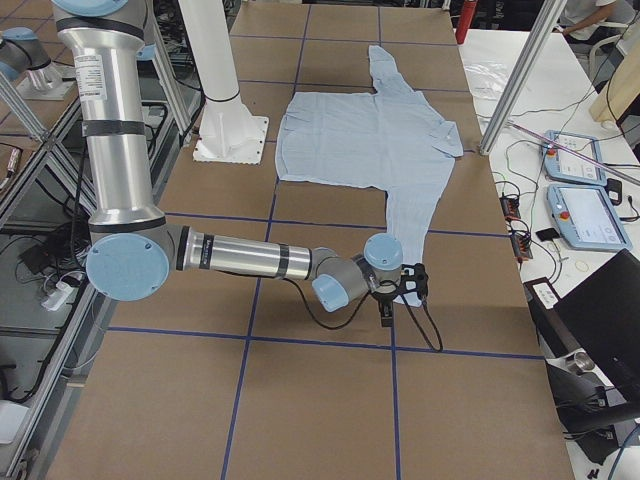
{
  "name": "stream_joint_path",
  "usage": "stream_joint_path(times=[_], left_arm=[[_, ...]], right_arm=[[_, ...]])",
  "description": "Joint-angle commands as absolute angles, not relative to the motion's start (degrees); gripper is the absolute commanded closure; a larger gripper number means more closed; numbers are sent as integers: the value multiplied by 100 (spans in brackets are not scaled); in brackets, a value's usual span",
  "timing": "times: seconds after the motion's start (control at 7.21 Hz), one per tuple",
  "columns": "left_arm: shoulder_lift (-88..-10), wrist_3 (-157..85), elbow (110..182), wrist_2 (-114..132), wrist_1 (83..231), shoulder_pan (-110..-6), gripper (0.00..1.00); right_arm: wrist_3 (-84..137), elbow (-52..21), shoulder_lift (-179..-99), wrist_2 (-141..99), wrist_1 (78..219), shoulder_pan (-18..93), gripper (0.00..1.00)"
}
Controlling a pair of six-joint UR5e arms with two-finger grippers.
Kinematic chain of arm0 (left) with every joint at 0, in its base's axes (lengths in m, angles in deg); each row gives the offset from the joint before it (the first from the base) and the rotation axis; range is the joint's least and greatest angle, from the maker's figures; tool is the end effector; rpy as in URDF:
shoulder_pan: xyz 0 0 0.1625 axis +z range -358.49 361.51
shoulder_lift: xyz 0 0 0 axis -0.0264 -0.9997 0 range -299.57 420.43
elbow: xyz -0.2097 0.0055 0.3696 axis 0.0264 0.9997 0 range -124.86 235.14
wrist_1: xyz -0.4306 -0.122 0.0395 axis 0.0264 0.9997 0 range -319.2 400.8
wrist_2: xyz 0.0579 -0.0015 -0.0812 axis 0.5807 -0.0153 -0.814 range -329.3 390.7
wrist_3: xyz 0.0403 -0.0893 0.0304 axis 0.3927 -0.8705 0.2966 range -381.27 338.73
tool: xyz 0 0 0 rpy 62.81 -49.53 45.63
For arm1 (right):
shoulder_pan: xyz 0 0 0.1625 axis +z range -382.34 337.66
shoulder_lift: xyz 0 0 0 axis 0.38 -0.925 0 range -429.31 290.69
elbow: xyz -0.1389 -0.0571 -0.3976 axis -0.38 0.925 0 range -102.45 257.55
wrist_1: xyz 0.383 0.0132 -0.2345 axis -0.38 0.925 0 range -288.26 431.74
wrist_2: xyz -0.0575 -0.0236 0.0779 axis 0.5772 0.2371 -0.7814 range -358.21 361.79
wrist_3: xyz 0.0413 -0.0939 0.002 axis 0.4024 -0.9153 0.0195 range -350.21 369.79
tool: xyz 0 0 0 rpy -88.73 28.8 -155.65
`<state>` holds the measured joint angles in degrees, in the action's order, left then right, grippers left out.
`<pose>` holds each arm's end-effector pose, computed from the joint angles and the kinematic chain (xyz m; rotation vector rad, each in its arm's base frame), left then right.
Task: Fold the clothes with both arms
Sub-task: 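Reach the right gripper to the cuff of the sleeve nearest it and grasp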
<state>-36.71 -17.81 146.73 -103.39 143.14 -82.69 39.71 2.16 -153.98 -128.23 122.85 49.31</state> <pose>-0.0014 -0.5996 0.5520 0.3347 0.7699 0.2935 -0.1214 -0.5796 0.6739 0.1727 -0.8244 0.0092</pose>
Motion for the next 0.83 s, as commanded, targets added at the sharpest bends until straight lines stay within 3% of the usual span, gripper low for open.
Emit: stream_joint_path(times=[0.0, 0.42, 0.69], left_arm=[[-3643, -1802, 14550, -10342, 14546, -8269, 0], [-3643, -1802, 14505, -10342, 14583, -8269, 0], [-3643, -1802, 14497, -10342, 14592, -8269, 0]], right_arm=[[4011, 494, -15106, -12741, 12263, 4579, 0], [4011, 846, -14781, -12724, 12289, 4411, 2], [4020, 847, -14763, -12732, 12316, 4411, 21]])
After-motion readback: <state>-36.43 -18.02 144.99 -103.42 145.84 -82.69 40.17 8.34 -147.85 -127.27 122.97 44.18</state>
